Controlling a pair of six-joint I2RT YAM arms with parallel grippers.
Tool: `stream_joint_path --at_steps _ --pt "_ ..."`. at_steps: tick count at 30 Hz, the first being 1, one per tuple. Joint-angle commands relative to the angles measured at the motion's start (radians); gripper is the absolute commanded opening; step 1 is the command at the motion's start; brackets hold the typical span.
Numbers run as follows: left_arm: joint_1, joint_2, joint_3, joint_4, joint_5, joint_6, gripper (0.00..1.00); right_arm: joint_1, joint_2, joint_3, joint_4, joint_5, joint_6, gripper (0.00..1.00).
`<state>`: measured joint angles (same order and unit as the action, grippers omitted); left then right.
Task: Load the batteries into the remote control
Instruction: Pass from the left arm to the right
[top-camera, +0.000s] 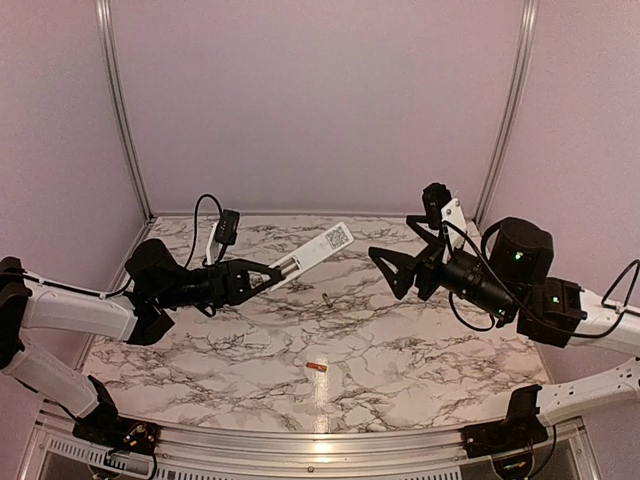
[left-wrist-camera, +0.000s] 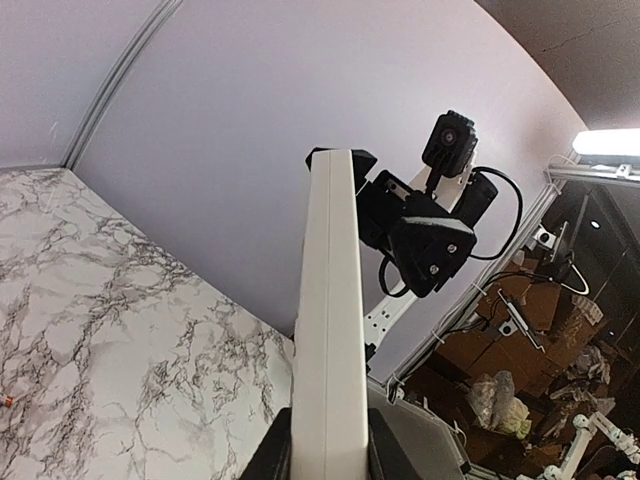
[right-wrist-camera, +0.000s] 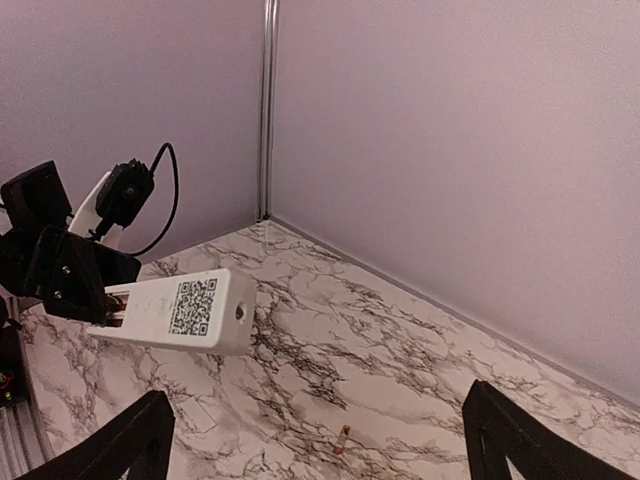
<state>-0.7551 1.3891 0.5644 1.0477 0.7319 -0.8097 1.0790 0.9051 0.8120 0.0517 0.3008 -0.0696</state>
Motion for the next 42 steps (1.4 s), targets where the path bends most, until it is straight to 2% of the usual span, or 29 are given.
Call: stream_joint_path --at_steps 1,6,10,20,29,31,36,40,42 --pt "-0.002 0.025 -0.043 0.34 -0.118 -0.083 0.0 -0.044 0.035 -0.021 0.15 -0.215 0.244 0.99" --pt "-0.025 0.044 -0.058 0.403 -0.179 -0.075 0.0 -0.15 0.101 -0.051 0.337 -0.483 0.415 0.99" --pt "-0.043 0.055 -0.056 0.419 -0.194 -0.061 0.0 -0.196 0.176 -0.048 0.457 -0.617 0.518 0.99" --pt "-0.063 0.092 -0.056 0.451 -0.197 -0.053 0.0 -0.227 0.348 -0.001 0.633 -0.756 0.707 0.96" --pt "-0.071 0.121 -0.051 0.466 -0.193 -0.048 0.0 -0.288 0.463 -0.004 0.811 -0.87 0.856 0.81" --pt "-0.071 0.128 -0.052 0.466 -0.194 -0.047 0.0 -0.29 0.479 0.005 0.812 -0.873 0.857 0.76" --pt "-0.073 0.148 -0.047 0.471 -0.2 -0.044 0.0 -0.293 0.52 0.021 0.826 -0.882 0.862 0.54" --pt "-0.074 0.159 -0.046 0.471 -0.207 -0.041 0.0 -0.309 0.545 0.018 0.858 -0.89 0.884 0.3" --pt "-0.074 0.161 -0.048 0.47 -0.21 -0.036 0.0 -0.321 0.553 0.016 0.869 -0.9 0.9 0.21"
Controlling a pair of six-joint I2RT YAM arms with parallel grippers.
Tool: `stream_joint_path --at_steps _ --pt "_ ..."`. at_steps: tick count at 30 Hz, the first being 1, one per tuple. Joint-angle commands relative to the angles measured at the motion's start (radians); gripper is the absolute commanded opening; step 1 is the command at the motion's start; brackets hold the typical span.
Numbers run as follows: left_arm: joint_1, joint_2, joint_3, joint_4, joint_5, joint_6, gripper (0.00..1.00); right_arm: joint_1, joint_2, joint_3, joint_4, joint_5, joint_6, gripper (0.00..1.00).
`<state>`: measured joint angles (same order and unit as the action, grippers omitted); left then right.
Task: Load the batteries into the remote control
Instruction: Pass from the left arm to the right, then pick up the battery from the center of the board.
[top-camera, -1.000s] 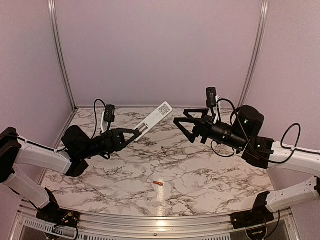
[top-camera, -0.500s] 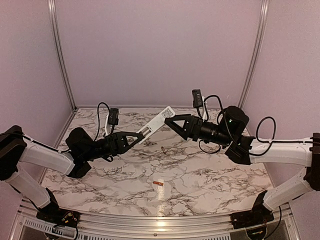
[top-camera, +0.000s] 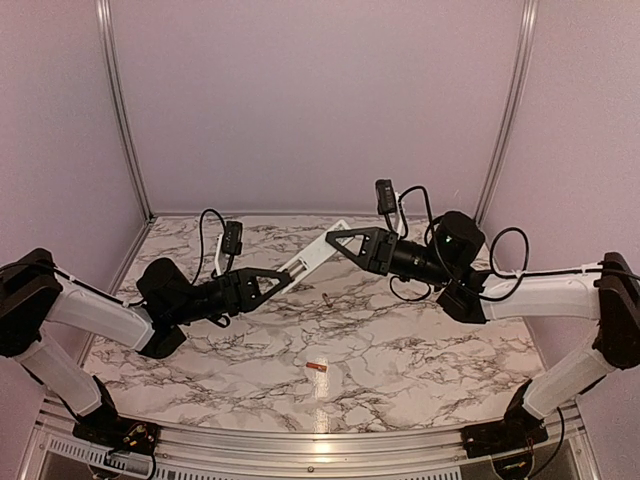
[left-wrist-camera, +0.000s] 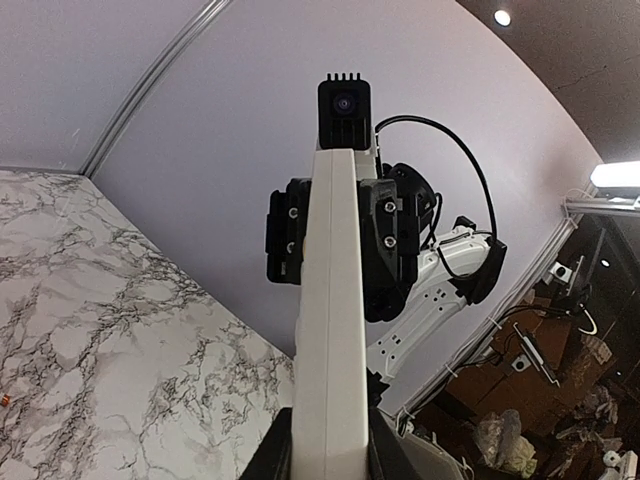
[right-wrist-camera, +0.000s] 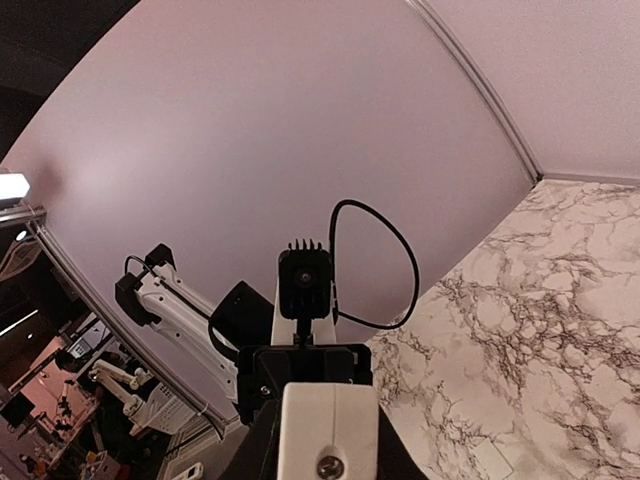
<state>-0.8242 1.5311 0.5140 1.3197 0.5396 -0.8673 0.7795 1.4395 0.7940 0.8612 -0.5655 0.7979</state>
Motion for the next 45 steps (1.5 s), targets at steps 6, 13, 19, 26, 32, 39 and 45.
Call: stream_joint_path --at_steps 6,13,19,26,32,39,45 --pt "-0.004 0.017 0.006 0.152 -0.03 0.047 0.13 -0.068 0.029 0.022 0.073 -0.055 0.066 0.0" --pt "0.048 -0.053 -0.004 -0.027 -0.063 0.064 0.72 -0.158 0.053 0.052 -0.111 -0.133 0.038 0.0" --pt "0.127 -0.204 0.013 -0.448 -0.182 0.208 0.99 -0.211 0.075 0.186 -0.663 -0.031 -0.193 0.0" --pt "0.128 -0.319 0.103 -0.946 -0.427 0.356 0.99 -0.302 0.042 0.193 -0.838 0.054 -0.266 0.0" --pt "0.124 -0.357 0.081 -1.028 -0.366 0.449 0.99 -0.36 0.008 0.194 -0.922 0.019 -0.388 0.0" --pt "0.042 -0.27 0.203 -1.276 -0.294 0.633 0.99 -0.386 -0.033 0.177 -0.932 -0.067 -0.504 0.0" --pt "-0.086 -0.144 0.323 -1.481 -0.365 0.771 0.88 -0.388 -0.053 0.171 -0.942 -0.093 -0.552 0.0"
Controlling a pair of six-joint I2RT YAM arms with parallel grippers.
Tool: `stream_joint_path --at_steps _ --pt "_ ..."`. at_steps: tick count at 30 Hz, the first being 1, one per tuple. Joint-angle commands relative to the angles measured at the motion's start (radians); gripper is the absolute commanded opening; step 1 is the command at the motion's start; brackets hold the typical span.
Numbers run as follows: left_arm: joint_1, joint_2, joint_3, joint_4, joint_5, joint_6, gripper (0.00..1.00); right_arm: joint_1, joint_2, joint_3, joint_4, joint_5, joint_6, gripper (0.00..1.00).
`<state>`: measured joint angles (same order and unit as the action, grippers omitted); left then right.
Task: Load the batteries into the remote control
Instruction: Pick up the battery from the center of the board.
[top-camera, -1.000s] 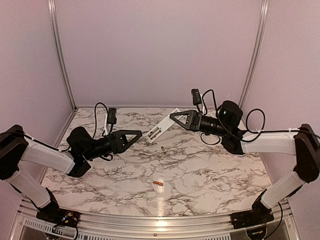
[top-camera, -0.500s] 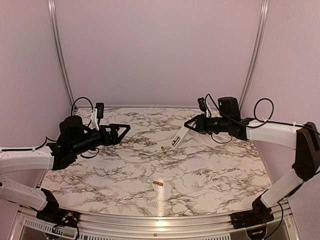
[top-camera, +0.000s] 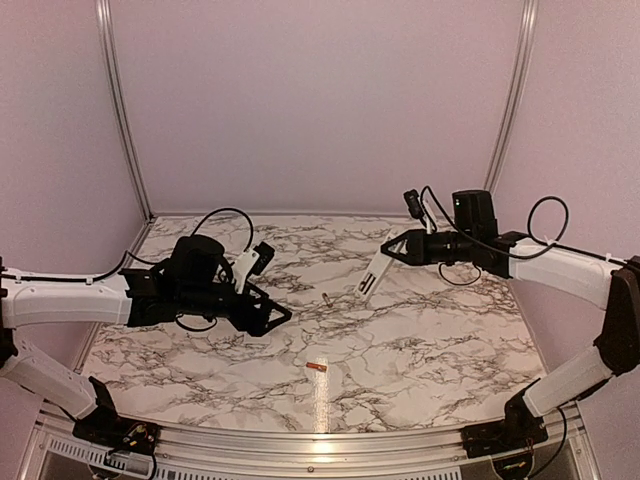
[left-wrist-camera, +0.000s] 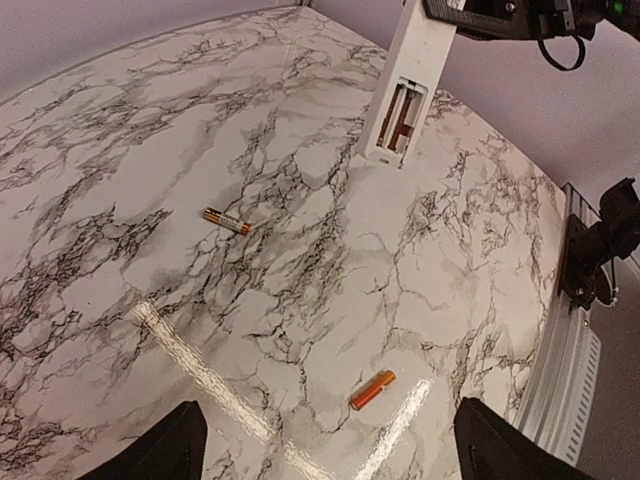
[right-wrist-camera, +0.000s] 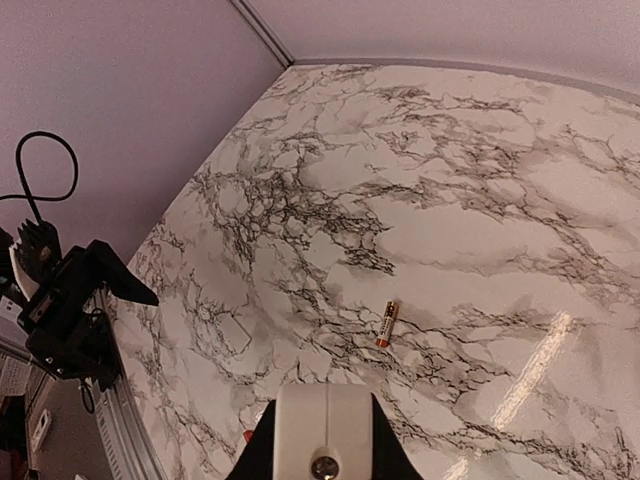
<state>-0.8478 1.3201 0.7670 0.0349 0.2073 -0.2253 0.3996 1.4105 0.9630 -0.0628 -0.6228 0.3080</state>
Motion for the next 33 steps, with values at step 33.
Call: stream_joint_path --at_steps 33 --pt "-0.128 0.416 0.363 -0.445 -0.014 0.1 0.6 -0.095 -0.075 -0.104 0.026 -0.057 -0.057 0.0"
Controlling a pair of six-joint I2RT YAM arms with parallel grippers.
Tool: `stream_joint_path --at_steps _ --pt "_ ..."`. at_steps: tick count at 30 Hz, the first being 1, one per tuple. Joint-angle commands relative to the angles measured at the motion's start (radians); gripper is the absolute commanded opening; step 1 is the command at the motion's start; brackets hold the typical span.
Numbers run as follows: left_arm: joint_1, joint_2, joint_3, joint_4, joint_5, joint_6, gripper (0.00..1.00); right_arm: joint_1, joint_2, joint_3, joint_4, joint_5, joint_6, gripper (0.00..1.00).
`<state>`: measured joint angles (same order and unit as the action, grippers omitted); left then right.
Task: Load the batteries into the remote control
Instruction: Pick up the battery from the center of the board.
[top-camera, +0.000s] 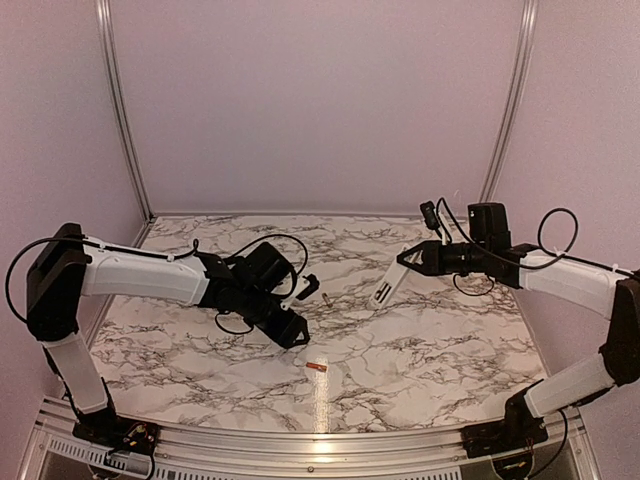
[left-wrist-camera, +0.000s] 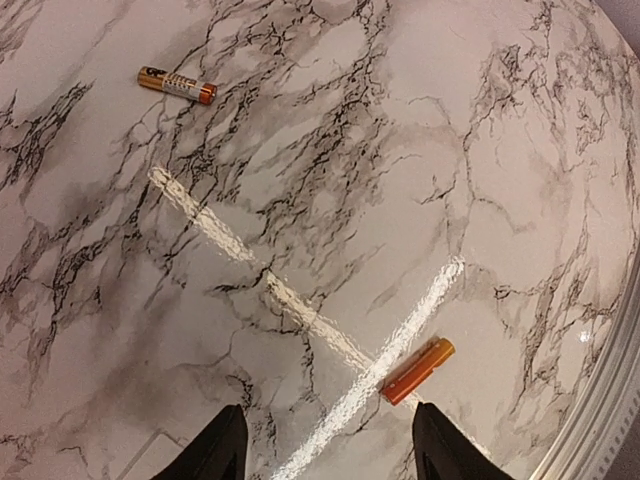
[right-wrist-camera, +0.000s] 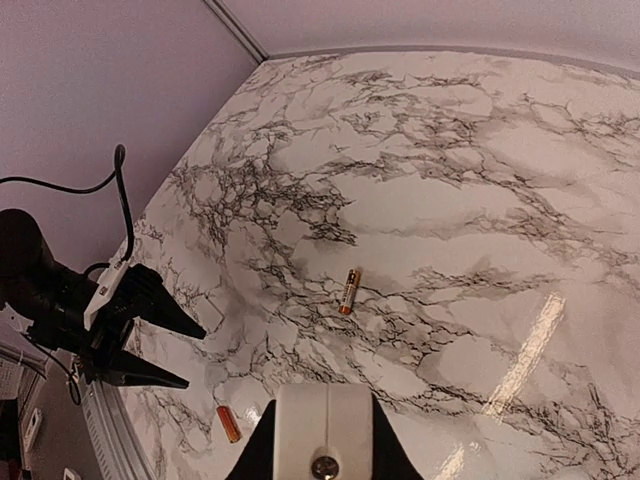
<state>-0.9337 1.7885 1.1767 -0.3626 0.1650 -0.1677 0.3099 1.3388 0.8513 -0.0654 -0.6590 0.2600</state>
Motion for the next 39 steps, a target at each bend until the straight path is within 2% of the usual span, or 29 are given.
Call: stream_joint_path --at_steps 1,5,7,23,28,34,39 --pt "-0.06 -0.063 -0.056 -0.048 0.022 0.074 0.61 -0.005 0.0 0.007 0.027 -0.023 -0.01 0.0" --pt "-0.086 -0.061 -0.038 -0.084 0.015 0.197 0.61 -0.005 0.012 0.008 0.036 -0.037 -0.01 0.0" --pt "-0.085 -0.034 -0.01 -0.113 0.006 0.21 0.6 -0.004 0.014 0.009 0.034 -0.037 -0.011 0.0" --pt "-0.145 0.058 0.002 -0.183 -0.099 0.198 0.28 -0.007 0.018 0.001 0.039 -0.056 -0.021 0.0" --pt "-0.151 0.023 -0.051 -0.087 -0.07 0.115 0.22 0.009 0.056 -0.041 0.104 -0.148 0.021 0.0" --pt "-0.152 -0.015 -0.104 0.025 -0.04 0.063 0.18 0.058 0.06 -0.065 0.124 -0.134 0.037 0.0" --pt "-0.183 0.009 -0.102 0.034 -0.062 0.039 0.14 0.06 0.06 -0.067 0.127 -0.124 0.04 0.0"
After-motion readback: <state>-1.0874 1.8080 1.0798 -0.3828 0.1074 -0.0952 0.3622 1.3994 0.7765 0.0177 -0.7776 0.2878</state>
